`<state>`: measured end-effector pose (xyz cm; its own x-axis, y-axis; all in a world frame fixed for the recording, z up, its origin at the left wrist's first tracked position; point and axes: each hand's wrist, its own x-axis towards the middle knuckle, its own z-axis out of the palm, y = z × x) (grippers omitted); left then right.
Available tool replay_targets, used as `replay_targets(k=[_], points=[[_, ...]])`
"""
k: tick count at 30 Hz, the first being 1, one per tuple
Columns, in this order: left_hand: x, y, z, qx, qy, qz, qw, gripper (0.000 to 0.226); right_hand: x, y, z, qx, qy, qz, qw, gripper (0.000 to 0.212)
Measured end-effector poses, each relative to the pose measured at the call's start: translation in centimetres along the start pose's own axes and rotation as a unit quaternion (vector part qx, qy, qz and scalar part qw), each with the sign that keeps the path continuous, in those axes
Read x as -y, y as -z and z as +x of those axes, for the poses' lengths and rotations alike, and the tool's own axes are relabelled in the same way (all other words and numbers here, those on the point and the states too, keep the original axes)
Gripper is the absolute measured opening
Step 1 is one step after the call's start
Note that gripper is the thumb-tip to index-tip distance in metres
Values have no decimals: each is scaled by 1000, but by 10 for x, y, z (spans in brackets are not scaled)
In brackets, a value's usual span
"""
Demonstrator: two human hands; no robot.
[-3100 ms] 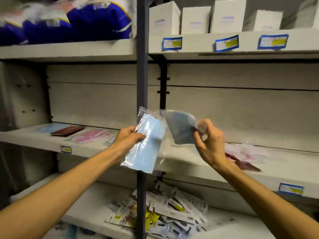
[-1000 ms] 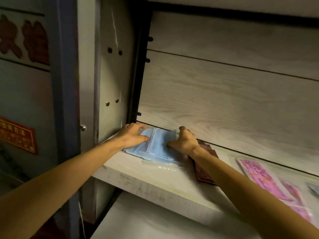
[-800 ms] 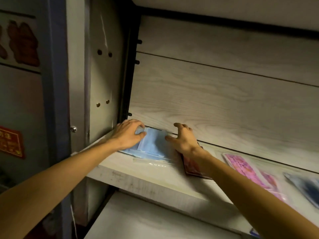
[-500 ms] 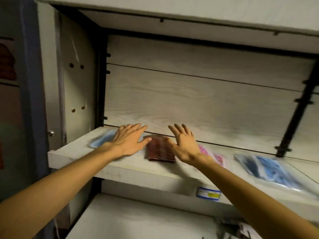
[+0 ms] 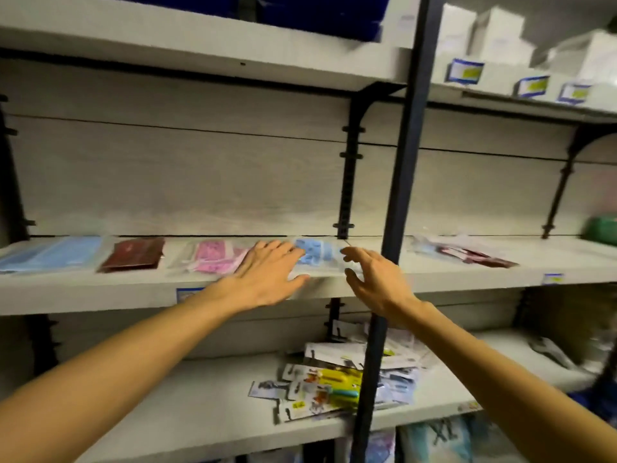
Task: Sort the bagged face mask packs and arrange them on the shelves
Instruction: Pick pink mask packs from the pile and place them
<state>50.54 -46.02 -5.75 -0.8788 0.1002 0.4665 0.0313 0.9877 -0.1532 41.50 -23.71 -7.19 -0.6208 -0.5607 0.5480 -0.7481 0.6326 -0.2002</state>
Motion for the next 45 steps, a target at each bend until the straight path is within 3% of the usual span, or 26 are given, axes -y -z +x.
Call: replay_targets(k=[4, 14, 20, 29, 39, 42, 45], points=[[-78, 0, 40, -3, -76, -39, 996, 49, -65, 39, -43, -12, -45, -24, 999, 35], [-220, -57, 158, 3, -190, -43, 981, 49, -209, 76, -97, -58, -139, -102, 983, 42], [-253, -96, 258, 21, -162, -42, 986, 53, -309, 93, -64, -7, -143, -148, 979, 52], [-266, -148, 361, 28, -73, -82, 993, 43, -424, 95, 21, 54, -237, -139, 960, 69], [-282, -194, 417, -22, -22, -114, 993, 48, -502, 73, 81, 77, -204, -103, 971, 70], [-288, -204, 431, 34, -13, -127, 991, 61, -529, 71, 101, 85, -194, -65, 975, 65], [-290, -213, 439, 116, -22, -105, 987, 69, -554, 65, 117, 151, -157, -31, 975, 70]])
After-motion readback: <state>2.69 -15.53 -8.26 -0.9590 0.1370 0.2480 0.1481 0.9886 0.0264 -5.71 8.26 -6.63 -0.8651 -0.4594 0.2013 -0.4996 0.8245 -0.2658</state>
